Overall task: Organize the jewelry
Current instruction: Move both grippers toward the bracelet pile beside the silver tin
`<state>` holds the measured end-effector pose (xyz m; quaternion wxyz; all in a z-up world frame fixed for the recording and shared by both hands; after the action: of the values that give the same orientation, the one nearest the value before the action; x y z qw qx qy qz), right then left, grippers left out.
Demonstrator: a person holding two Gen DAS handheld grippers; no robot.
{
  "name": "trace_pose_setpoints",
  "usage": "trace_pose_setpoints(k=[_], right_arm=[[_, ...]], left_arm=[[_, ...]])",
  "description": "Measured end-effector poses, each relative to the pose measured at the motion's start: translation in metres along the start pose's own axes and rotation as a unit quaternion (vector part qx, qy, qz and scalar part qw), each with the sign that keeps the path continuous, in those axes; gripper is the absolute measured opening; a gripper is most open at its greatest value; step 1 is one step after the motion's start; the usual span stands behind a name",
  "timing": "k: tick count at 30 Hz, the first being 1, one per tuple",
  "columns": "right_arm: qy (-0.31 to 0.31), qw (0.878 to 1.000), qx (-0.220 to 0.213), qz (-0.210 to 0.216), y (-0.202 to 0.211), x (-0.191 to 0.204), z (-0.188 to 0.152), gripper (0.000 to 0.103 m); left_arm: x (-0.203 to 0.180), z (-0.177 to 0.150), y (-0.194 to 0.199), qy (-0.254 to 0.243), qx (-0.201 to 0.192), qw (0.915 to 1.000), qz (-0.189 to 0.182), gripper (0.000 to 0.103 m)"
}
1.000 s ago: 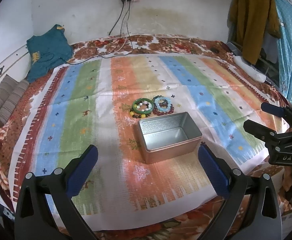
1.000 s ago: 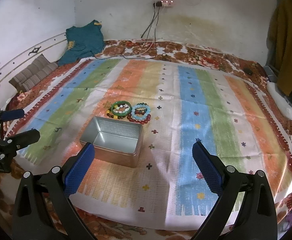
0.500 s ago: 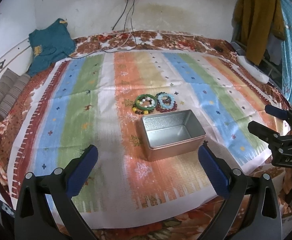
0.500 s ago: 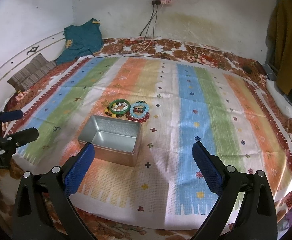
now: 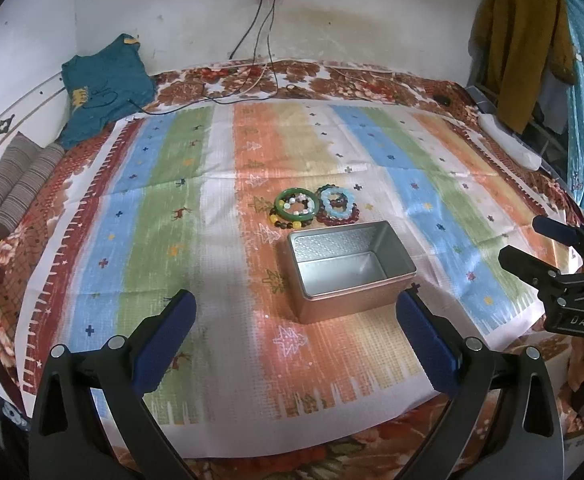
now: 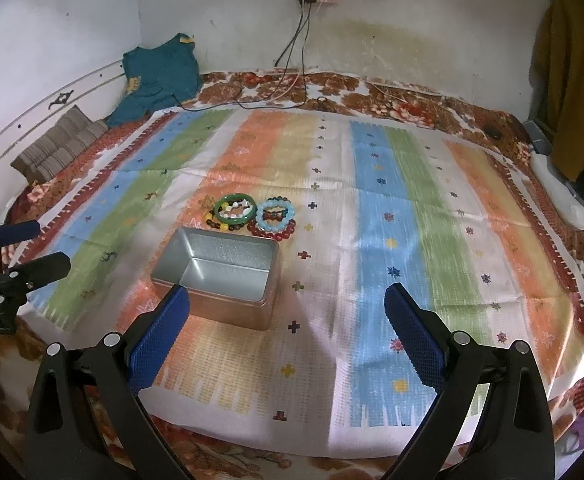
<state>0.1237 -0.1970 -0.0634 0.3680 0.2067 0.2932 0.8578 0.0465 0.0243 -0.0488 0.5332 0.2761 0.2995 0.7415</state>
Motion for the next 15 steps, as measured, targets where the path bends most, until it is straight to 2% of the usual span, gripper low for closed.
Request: trace_pose_setpoints(k=[6, 15], right_arm=[[-0.009, 1.000, -0.020, -0.003, 0.0059, -0.0037, 0.0023, 0.099], [-0.014, 1.000, -0.004, 0.005, -0.0021, -0.0074, 0.0025, 0.099]], left_arm=[[0.0040, -0.0006, -0.0008, 0.001, 0.004, 1.0000, 0.004, 0.097], [0.0024, -0.0015, -0.0029, -0.007, 0.009, 0.9999, 0.009, 0.097]])
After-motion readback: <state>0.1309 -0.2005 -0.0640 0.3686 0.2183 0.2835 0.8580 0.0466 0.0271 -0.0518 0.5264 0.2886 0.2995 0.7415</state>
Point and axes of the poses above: each gripper's, at about its wrist camera, not at the fingertips, and y roughly against the way its jaws point, x to its left, z to its top, the point moved 6 cm from there along -y, roughly the way its jaws point, and after that the axes turned 13 degrees about z, right-handed, at the moved point
